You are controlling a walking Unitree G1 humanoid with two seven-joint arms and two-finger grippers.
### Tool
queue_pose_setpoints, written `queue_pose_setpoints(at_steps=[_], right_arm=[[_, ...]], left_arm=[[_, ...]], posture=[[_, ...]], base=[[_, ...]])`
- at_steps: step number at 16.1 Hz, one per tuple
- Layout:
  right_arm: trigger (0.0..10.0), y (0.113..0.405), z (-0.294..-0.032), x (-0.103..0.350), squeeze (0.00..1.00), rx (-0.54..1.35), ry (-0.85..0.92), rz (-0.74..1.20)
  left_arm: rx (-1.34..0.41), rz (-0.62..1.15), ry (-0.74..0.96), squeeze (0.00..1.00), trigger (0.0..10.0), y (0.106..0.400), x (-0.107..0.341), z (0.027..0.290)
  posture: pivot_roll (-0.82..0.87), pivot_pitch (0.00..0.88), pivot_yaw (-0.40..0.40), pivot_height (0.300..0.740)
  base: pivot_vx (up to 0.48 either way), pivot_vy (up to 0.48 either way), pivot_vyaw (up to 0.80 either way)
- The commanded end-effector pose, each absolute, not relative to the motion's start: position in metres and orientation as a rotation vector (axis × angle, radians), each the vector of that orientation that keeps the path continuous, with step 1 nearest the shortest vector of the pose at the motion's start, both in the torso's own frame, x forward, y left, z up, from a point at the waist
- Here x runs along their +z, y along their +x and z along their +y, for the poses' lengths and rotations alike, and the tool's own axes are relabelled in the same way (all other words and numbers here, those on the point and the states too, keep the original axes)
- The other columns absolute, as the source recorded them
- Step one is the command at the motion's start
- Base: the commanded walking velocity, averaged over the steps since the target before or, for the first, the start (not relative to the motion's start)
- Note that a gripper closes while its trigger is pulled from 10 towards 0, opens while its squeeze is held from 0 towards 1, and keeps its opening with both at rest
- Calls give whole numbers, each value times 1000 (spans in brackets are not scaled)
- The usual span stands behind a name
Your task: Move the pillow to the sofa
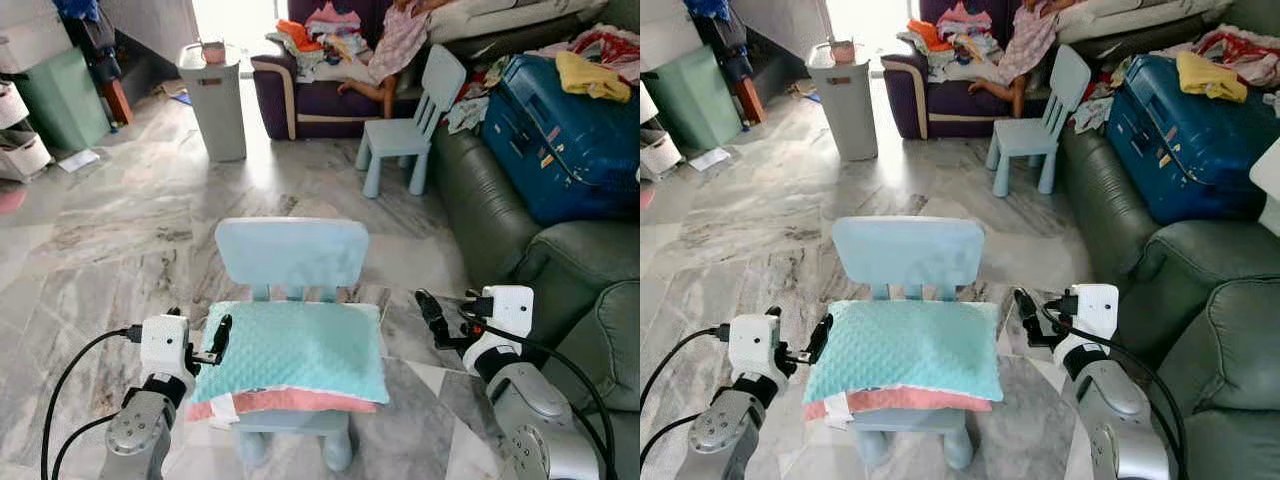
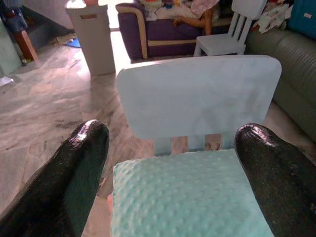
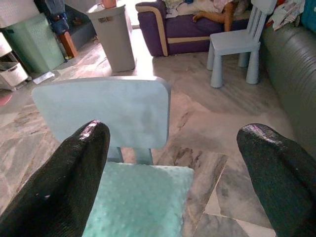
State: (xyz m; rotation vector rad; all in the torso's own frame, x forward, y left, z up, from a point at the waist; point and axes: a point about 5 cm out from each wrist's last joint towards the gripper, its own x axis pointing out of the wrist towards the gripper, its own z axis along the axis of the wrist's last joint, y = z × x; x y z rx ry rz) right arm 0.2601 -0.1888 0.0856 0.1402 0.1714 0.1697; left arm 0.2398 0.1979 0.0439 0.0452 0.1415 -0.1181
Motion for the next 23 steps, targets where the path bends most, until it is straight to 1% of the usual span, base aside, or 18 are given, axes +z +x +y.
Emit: queue_pose_setpoints(at_steps=[1, 5, 13, 15, 16, 18, 19, 21, 23], right_arm=[[10000, 260, -186, 91, 0, 188, 141, 157], [10000, 261, -184, 91, 0, 196, 139, 156], [10000, 259, -185, 86, 0, 196, 128, 172], [10000, 257, -185, 84, 0, 199, 124, 179], [10000, 256, -185, 83, 0, 200, 121, 183], [10000, 256, -185, 82, 0, 204, 119, 186], [10000, 255, -184, 81, 0, 206, 117, 188], [10000, 255, -184, 81, 0, 209, 116, 188], [10000, 255, -184, 81, 0, 213, 115, 187]], left_arm=[[-108, 135, 46, 0, 10000, 241, 47, 199], [-106, 136, 49, 0, 10000, 241, 47, 200], [-79, 148, 80, 0, 10000, 237, 47, 205], [-51, 141, 105, 0, 10000, 236, 49, 209], [-31, 133, 122, 0, 10000, 236, 51, 212], [-12, 127, 134, 0, 10000, 236, 53, 215], [-2, 123, 149, 0, 10000, 236, 54, 216], [10, 122, 163, 0, 10000, 235, 55, 217], [24, 122, 175, 0, 10000, 234, 55, 219]], posture=[[-160, 0, 11, 678], [-159, 0, 10, 633], [-153, 0, 8, 567], [-152, 0, 9, 544], [-151, 0, 6, 525], [-150, 0, 7, 505], [-150, 0, 6, 485], [-148, 0, 6, 470], [-146, 0, 6, 435]], base=[[0, 0, 0], [0, 0, 0], [0, 0, 0], [0, 0, 0], [0, 0, 0], [0, 0, 0], [0, 0, 0], [0, 0, 0], [0, 0, 0]])
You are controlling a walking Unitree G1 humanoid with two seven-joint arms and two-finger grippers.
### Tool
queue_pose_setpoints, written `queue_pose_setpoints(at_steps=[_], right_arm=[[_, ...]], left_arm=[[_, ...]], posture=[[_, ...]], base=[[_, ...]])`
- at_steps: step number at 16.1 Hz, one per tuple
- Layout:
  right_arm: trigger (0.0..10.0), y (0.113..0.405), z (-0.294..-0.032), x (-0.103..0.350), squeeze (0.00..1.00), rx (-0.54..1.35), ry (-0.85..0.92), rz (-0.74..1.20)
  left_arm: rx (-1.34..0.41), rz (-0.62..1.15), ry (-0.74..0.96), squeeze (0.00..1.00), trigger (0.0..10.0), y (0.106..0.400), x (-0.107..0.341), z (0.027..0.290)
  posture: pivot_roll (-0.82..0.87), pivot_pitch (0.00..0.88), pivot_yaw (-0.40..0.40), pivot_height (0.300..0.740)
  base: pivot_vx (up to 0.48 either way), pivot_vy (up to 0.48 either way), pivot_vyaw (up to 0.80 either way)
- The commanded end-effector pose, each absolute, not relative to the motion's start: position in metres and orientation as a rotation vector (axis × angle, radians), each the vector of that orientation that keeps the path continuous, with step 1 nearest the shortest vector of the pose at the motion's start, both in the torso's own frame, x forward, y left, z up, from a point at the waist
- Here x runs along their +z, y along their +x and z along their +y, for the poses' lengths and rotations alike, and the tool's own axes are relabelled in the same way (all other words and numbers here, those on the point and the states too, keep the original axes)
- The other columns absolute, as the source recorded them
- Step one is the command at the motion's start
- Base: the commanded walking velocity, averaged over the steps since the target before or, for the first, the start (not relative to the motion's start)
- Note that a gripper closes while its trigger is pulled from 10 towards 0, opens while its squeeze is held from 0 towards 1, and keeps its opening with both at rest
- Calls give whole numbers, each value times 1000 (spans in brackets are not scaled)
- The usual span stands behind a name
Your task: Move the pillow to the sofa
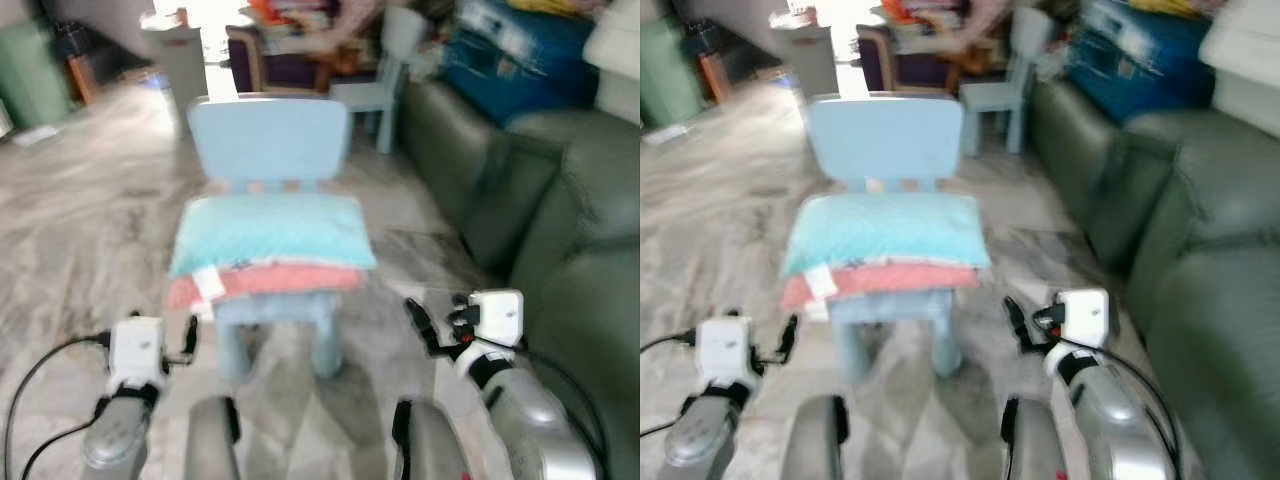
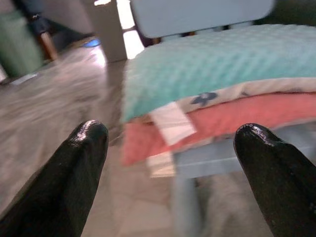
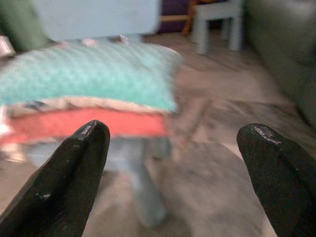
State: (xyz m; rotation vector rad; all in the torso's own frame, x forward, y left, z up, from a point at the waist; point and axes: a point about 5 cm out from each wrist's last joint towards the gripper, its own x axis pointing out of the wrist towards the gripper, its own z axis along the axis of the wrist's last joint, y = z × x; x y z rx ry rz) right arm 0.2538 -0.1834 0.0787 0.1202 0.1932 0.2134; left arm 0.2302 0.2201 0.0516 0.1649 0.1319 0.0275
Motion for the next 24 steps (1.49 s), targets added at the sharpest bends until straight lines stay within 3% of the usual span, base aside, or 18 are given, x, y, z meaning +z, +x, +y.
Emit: queue_pose_setpoints(at_steps=[1, 6, 9, 13, 17, 21, 24], right_arm=[[10000, 255, -183, 81, 0, 216, 114, 186], [10000, 257, -181, 83, 0, 234, 103, 171], [10000, 264, -178, 94, 0, 280, 69, 119], [10000, 302, -165, 144, 0, 369, 60, -45], [10000, 316, -150, 157, 0, 425, 123, -81], [10000, 340, -124, 171, 0, 551, 211, -76], [10000, 367, -115, 199, 0, 579, 262, -121]], left_arm=[[24, 123, 176, 0, 10000, 234, 55, 219], [63, 100, 208, 0, 10000, 236, 60, 223], [129, 66, 232, 0, 10000, 243, 69, 233], [313, -36, 215, 0, 10000, 281, 111, 275], [381, -60, 149, 0, 10000, 301, 128, 290], [433, -112, 55, 0, 10000, 340, 170, 309], [410, -105, -110, 0, 10000, 364, 195, 312]], posture=[[-146, 0, 8, 425], [-144, 0, 7, 376], [-143, 0, 6, 371], [-130, 0, -1, 371], [-121, 0, -7, 371], [-104, 80, -5, 371], [-88, 158, 7, 371]], base=[[0, 0, 0], [0, 0, 0], [0, 0, 0], [0, 0, 0], [0, 0, 0], [0, 0, 0], [0, 0, 0]])
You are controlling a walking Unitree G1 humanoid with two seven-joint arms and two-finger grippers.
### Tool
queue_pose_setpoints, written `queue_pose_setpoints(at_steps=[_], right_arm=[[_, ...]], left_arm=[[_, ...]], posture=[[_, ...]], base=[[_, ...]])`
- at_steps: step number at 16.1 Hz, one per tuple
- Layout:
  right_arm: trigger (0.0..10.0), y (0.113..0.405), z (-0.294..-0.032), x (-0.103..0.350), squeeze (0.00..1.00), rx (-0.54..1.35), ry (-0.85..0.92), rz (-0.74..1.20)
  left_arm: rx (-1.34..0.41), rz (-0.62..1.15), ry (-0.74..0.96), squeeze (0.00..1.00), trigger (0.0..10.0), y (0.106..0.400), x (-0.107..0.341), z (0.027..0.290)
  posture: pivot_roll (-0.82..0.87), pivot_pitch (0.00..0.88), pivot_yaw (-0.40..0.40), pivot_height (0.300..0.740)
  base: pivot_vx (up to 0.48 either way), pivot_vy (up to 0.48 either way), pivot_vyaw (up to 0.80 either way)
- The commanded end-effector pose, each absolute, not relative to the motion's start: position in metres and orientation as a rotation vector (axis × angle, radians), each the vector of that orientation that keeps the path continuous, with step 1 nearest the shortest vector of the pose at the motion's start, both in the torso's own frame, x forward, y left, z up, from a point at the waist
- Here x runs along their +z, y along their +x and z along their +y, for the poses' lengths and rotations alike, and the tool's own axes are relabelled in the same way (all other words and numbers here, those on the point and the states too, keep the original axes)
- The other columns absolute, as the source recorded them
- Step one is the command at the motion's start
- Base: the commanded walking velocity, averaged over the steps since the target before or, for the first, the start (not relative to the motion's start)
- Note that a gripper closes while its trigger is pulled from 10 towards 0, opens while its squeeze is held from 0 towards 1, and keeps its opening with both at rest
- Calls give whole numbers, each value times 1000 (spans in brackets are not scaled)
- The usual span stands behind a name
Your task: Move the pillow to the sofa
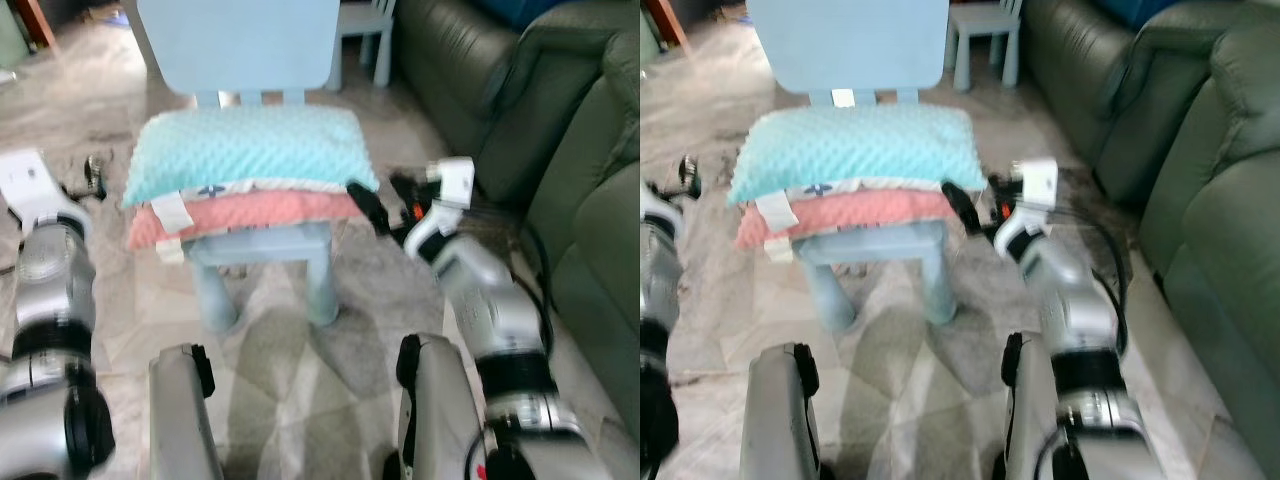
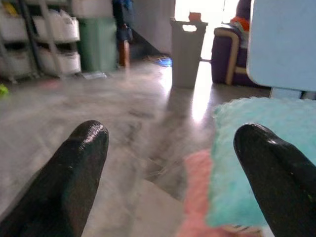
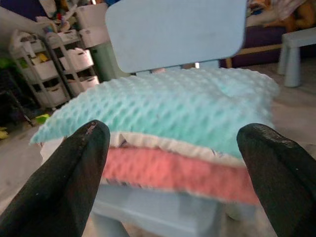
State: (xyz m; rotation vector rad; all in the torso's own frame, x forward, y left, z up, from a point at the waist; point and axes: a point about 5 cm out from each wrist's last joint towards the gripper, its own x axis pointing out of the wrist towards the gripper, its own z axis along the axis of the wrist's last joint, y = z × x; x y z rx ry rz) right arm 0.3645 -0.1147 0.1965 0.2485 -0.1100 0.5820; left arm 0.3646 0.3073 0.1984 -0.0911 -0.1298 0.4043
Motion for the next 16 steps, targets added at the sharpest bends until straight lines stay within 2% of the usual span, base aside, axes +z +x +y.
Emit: queue_pose_setpoints(at_steps=[1, 3, 6, 9, 11, 13, 16], right_arm=[[10000, 368, -114, 203, 0, 579, 266, -134], [10000, 378, -113, 223, 0, 511, 273, -201], [10000, 371, -119, 224, 0, 483, 286, -223], [10000, 363, -119, 209, 0, 491, 264, -198], [10000, 363, -123, 208, 0, 467, 245, -207], [10000, 377, -129, 216, 0, 429, 185, -222], [10000, 384, -129, 231, 0, 442, 182, -249]], left_arm=[[410, -109, -133, 0, 10000, 365, 197, 313], [368, -116, -161, 0, 10000, 375, 206, 302], [248, -136, -79, 0, 10000, 377, 202, 279], [258, -116, -111, 0, 10000, 371, 189, 285], [319, -110, -133, 0, 10000, 367, 187, 298], [399, -153, -151, 0, 10000, 369, 207, 315], [405, -202, -159, 0, 10000, 373, 227, 317]], posture=[[-88, 158, 7, 371], [-76, 198, 15, 371], [-63, 224, 16, 371], [-66, 226, 21, 371], [-63, 224, 24, 371], [-69, 230, 21, 371], [-64, 223, 11, 371]], base=[[0, 0, 0], [0, 0, 0], [0, 0, 0], [0, 0, 0], [0, 0, 0], [0, 0, 0], [0, 0, 0]])
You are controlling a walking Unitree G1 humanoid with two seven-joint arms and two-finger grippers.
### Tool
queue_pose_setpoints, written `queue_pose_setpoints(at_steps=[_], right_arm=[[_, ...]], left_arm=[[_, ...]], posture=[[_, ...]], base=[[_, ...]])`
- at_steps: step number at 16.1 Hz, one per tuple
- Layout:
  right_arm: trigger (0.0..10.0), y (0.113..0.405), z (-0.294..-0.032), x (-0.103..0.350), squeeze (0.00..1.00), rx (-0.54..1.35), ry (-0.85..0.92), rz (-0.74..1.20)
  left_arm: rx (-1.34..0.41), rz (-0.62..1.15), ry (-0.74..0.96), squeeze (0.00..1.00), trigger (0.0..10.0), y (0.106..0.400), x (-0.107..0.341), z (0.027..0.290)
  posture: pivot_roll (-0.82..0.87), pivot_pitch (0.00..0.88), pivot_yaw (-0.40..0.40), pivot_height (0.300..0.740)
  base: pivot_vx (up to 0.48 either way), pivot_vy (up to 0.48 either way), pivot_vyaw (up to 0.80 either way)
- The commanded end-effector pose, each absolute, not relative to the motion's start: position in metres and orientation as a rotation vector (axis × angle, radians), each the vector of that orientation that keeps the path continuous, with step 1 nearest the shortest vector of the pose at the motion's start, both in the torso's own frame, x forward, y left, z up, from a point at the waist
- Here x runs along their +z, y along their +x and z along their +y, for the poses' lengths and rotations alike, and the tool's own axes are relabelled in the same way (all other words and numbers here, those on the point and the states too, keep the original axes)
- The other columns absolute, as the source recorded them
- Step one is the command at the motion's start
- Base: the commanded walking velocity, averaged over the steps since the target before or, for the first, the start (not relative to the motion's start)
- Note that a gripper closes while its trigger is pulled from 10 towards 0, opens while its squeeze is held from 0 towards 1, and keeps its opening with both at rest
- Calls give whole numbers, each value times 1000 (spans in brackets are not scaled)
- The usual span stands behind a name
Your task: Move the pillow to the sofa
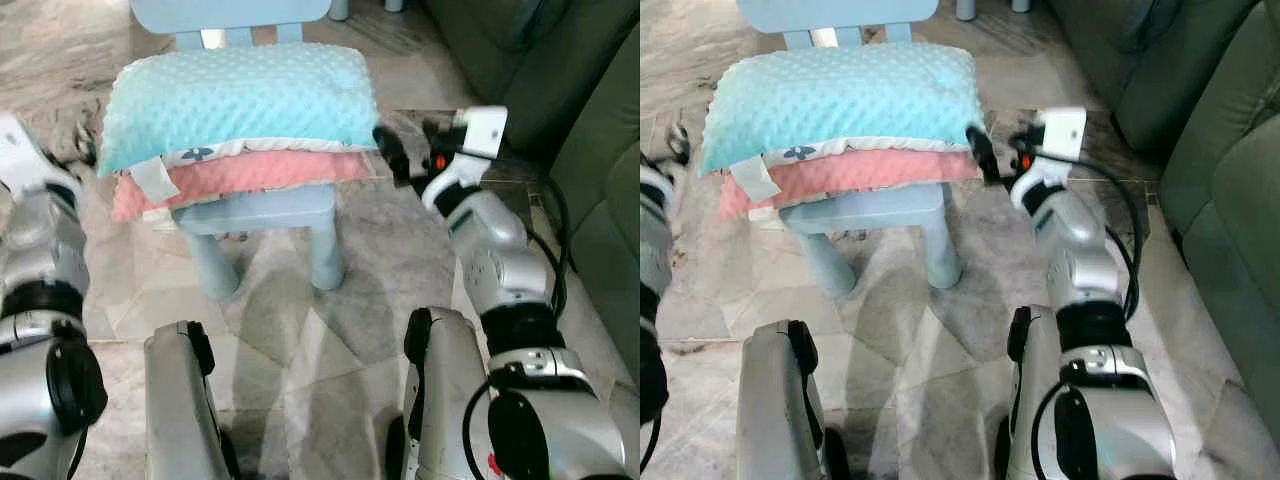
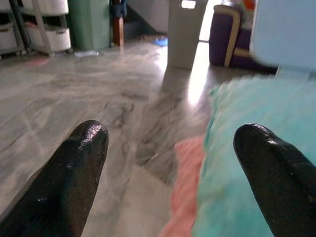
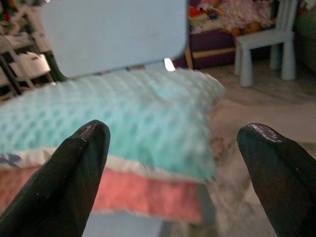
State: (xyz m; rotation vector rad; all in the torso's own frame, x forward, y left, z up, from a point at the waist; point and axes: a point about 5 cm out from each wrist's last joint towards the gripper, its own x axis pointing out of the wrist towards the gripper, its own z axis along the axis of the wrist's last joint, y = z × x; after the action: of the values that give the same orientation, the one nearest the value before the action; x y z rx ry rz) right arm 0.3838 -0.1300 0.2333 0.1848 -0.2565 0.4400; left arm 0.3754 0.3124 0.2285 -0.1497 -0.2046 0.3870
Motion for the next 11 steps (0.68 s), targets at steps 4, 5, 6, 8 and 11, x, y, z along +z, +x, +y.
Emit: queue_pose_setpoints(at_steps=[4, 5, 6, 8, 11], right_arm=[[10000, 370, -132, 225, 0, 369, 192, -247], [10000, 364, -136, 222, 0, 352, 176, -245], [10000, 358, -142, 216, 0, 317, 151, -235], [10000, 348, -153, 200, 0, 248, 133, -192], [10000, 318, -164, 170, 0, 207, 91, -134]], left_arm=[[243, -244, -74, 0, 10000, 370, 207, 280], [203, -237, -57, 0, 10000, 363, 196, 269], [164, -215, -43, 0, 10000, 356, 181, 259], [90, -165, 6, 0, 10000, 339, 152, 240], [39, -109, -27, 0, 10000, 312, 120, 214]], posture=[[-71, 180, 12, 371], [-74, 163, 14, 371], [-83, 123, 19, 371], [-91, 90, 25, 371], [-116, 21, 34, 371]], base=[[0, 0, 0], [0, 0, 0], [0, 0, 0], [0, 0, 0], [0, 0, 0]])
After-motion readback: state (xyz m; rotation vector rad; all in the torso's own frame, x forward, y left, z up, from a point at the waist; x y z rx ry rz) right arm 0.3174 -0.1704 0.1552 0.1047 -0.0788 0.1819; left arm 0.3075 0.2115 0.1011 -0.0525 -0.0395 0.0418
